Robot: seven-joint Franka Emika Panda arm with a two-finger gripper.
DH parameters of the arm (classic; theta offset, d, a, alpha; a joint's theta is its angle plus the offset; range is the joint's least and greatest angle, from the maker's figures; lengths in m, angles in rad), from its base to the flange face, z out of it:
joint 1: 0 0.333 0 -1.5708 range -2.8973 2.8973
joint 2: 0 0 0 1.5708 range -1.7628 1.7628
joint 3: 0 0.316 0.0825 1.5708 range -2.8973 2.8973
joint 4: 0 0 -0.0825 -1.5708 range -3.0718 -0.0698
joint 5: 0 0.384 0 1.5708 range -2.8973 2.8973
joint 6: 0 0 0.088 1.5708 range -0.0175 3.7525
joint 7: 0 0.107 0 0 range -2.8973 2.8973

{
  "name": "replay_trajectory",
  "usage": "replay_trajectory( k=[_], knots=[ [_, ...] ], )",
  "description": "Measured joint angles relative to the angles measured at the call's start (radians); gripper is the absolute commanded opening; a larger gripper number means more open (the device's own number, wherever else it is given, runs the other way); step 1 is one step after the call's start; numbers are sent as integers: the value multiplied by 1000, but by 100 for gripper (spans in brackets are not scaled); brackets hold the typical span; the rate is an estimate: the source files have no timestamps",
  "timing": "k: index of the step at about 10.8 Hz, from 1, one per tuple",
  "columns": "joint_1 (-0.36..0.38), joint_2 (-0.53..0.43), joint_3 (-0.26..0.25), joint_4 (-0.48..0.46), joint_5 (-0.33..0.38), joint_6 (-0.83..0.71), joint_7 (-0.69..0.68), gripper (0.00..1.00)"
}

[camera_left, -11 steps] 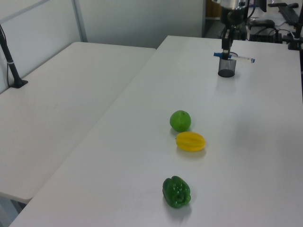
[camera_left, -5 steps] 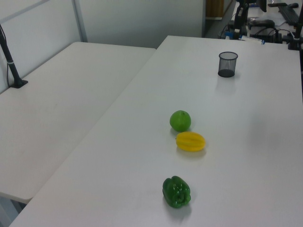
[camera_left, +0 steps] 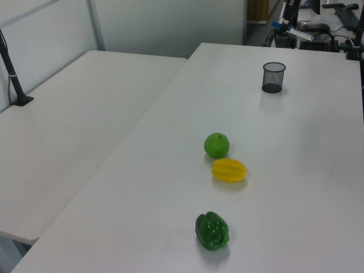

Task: Place marker
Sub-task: 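Carry the marker over the black mesh pen cup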

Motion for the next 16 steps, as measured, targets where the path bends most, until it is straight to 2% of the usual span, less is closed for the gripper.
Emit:
replay_trajectory(
  k=[3, 5, 8, 12, 16],
  knots=[
    [0, 24, -90, -13, 0, 131, -59, 0],
    [-16, 58, -120, -37, 0, 267, -69, 0],
    [-44, 119, -145, -57, 0, 429, -69, 0],
    [-80, 236, -150, -74, 19, 686, -68, 0],
    [-91, 303, -150, -156, 48, 902, -68, 0]
  ],
)
